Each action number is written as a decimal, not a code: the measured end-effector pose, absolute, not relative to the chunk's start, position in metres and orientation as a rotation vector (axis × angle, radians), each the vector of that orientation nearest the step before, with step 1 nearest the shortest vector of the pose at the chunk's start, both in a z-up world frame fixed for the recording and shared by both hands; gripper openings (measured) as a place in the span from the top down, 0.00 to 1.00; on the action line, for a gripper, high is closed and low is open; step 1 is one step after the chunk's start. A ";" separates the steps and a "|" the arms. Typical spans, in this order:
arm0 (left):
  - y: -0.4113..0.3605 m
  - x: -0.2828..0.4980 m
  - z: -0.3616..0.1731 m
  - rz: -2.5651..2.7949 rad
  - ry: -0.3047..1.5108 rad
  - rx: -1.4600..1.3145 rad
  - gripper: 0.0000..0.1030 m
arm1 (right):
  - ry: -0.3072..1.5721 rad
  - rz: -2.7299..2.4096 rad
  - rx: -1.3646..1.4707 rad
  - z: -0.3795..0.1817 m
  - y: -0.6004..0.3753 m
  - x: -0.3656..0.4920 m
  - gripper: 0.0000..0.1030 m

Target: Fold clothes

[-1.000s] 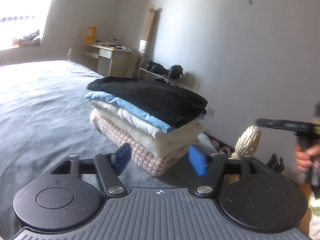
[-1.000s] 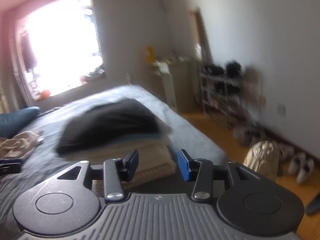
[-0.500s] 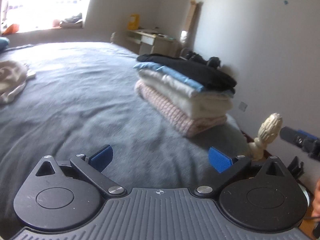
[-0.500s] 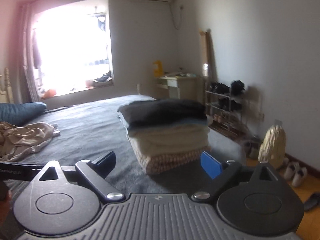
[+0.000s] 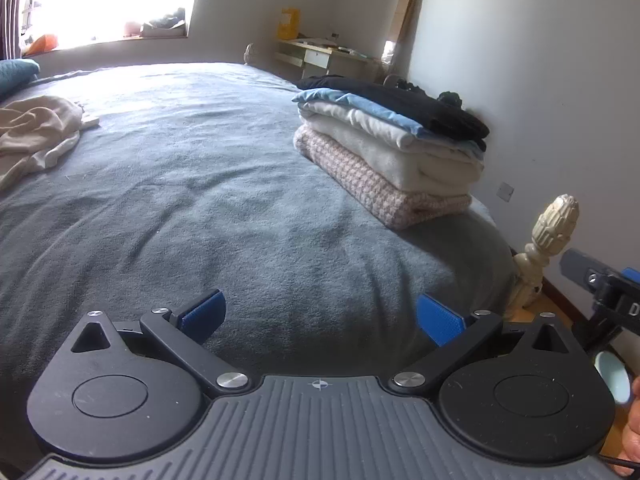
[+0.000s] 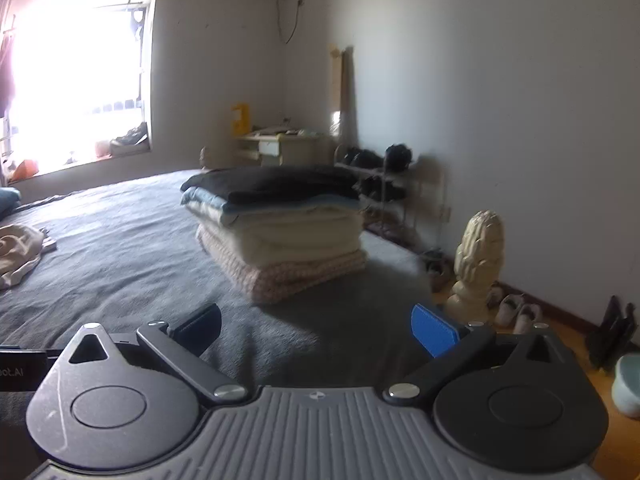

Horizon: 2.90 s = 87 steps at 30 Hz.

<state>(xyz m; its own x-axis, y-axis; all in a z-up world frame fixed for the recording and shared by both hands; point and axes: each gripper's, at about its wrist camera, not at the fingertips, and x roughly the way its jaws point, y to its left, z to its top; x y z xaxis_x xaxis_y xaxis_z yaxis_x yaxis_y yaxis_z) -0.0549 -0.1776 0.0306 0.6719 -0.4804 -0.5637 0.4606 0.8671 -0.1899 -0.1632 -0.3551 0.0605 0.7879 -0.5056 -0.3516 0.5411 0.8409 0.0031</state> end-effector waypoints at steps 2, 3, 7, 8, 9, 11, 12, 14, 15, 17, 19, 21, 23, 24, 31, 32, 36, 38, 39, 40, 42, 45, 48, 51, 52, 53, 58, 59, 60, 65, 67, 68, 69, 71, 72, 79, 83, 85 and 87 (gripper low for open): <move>-0.183 -0.057 0.034 -0.529 0.623 -0.020 0.00 | 0.335 -0.585 0.096 0.066 -0.356 -0.167 0.00; -0.186 -0.058 0.036 -0.528 0.608 -0.011 0.00 | 0.328 -0.595 0.092 0.068 -0.356 -0.168 0.00; -0.202 -0.063 0.049 -0.534 0.559 0.016 0.00 | 0.323 -0.639 0.077 0.078 -0.361 -0.170 0.00; -0.206 -0.064 0.052 -0.540 0.546 0.024 0.00 | 0.323 -0.644 0.070 0.081 -0.362 -0.171 0.00; -0.209 -0.065 0.055 -0.545 0.538 0.029 0.00 | 0.324 -0.649 0.064 0.083 -0.364 -0.171 0.00; -0.215 -0.066 0.062 -0.554 0.526 0.039 0.00 | 0.316 -0.656 0.054 0.088 -0.365 -0.171 0.00; -0.218 -0.067 0.065 -0.558 0.520 0.044 0.00 | 0.314 -0.655 0.053 0.091 -0.366 -0.171 0.00; -0.223 -0.067 0.070 -0.563 0.512 0.049 0.00 | 0.311 -0.649 0.056 0.096 -0.368 -0.171 0.00; -0.225 -0.067 0.071 -0.560 0.512 0.045 0.00 | 0.311 -0.644 0.061 0.098 -0.370 -0.171 0.00; -0.227 -0.067 0.072 -0.559 0.515 0.035 0.00 | 0.317 -0.648 0.066 0.100 -0.372 -0.171 0.00; -0.228 -0.067 0.071 -0.565 0.518 0.028 0.00 | 0.332 -0.654 0.059 0.098 -0.374 -0.169 0.00; -0.231 -0.069 0.070 -0.567 0.515 0.026 0.00 | 0.351 -0.665 0.048 0.095 -0.374 -0.168 0.00; -0.234 -0.070 0.068 -0.568 0.521 0.030 0.00 | 0.366 -0.670 0.044 0.092 -0.375 -0.167 0.00; -0.235 -0.070 0.068 -0.568 0.525 0.031 0.00 | 0.373 -0.672 0.043 0.090 -0.376 -0.167 0.00; -0.241 -0.072 0.069 -0.564 0.525 0.039 0.00 | 0.393 -0.689 0.051 0.085 -0.383 -0.169 0.00; -0.241 -0.072 0.069 -0.563 0.523 0.039 0.00 | 0.394 -0.689 0.052 0.084 -0.384 -0.169 0.00; -0.241 -0.074 0.069 -0.560 0.518 0.045 0.00 | 0.406 -0.684 0.064 0.081 -0.384 -0.170 0.00; -0.240 -0.074 0.068 -0.558 0.519 0.048 0.00 | 0.416 -0.675 0.071 0.078 -0.384 -0.169 0.00; -0.241 -0.074 0.068 -0.557 0.521 0.051 0.00 | 0.421 -0.673 0.070 0.076 -0.383 -0.169 0.00; -0.241 -0.074 0.067 -0.556 0.522 0.053 0.00 | 0.425 -0.673 0.067 0.075 -0.383 -0.168 0.00; -0.242 -0.074 0.066 -0.556 0.521 0.060 0.00 | 0.430 -0.675 0.060 0.074 -0.383 -0.167 0.00; -0.240 -0.073 0.067 -0.548 0.517 0.057 0.00 | 0.431 -0.673 0.056 0.074 -0.382 -0.165 0.00; -0.237 -0.071 0.067 -0.539 0.517 0.052 0.00 | 0.437 -0.660 0.053 0.072 -0.379 -0.161 0.00; -0.234 -0.069 0.065 -0.529 0.520 0.050 0.00 | 0.449 -0.642 0.045 0.068 -0.375 -0.158 0.00; -0.233 -0.069 0.064 -0.525 0.522 0.051 0.00 | 0.454 -0.637 0.045 0.067 -0.374 -0.157 0.00; -0.233 -0.068 0.063 -0.522 0.525 0.051 0.00 | 0.458 -0.633 0.046 0.066 -0.373 -0.156 0.00; -0.232 -0.066 0.061 -0.510 0.533 0.050 0.00 | 0.469 -0.628 0.047 0.063 -0.372 -0.153 0.00; -0.232 -0.066 0.061 -0.508 0.535 0.050 0.00 | 0.469 -0.628 0.046 0.063 -0.372 -0.153 0.00; -0.232 -0.066 0.062 -0.505 0.535 0.050 0.00 | 0.468 -0.628 0.046 0.063 -0.372 -0.154 0.00; -0.232 -0.067 0.062 -0.494 0.530 0.058 0.00 | 0.466 -0.628 0.039 0.063 -0.372 -0.153 0.00; -0.232 -0.067 0.062 -0.492 0.527 0.062 0.00 | 0.465 -0.627 0.037 0.063 -0.372 -0.153 0.00; -0.232 -0.068 0.062 -0.491 0.525 0.063 0.00 | 0.466 -0.626 0.036 0.063 -0.372 -0.153 0.00; -0.233 -0.068 0.062 -0.491 0.524 0.064 0.00 | 0.466 -0.624 0.037 0.063 -0.372 -0.153 0.00; -0.233 -0.068 0.062 -0.492 0.522 0.065 0.00 | 0.467 -0.624 0.035 0.063 -0.371 -0.153 0.00; -0.233 -0.069 0.062 -0.493 0.522 0.065 0.00 | 0.467 -0.623 0.035 0.063 -0.371 -0.153 0.00; -0.233 -0.069 0.062 -0.489 0.517 0.065 0.00 | 0.466 -0.622 0.028 0.063 -0.370 -0.153 0.00; -0.232 -0.070 0.062 -0.489 0.515 0.065 0.00 | 0.466 -0.622 0.027 0.063 -0.369 -0.153 0.00; -0.232 -0.070 0.062 -0.490 0.513 0.067 0.00 | 0.467 -0.621 0.024 0.063 -0.368 -0.153 0.00; -0.232 -0.070 0.063 -0.492 0.513 0.069 0.00 | 0.467 -0.620 0.022 0.063 -0.368 -0.153 0.00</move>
<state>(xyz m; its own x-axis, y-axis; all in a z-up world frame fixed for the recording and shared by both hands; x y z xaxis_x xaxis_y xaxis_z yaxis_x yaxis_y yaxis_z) -0.0696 -0.2321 0.0628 0.7582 -0.4343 -0.4863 0.4680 0.8818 -0.0579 -0.1527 -0.3681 0.0628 0.7138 -0.5543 -0.4281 0.5641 0.8173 -0.1176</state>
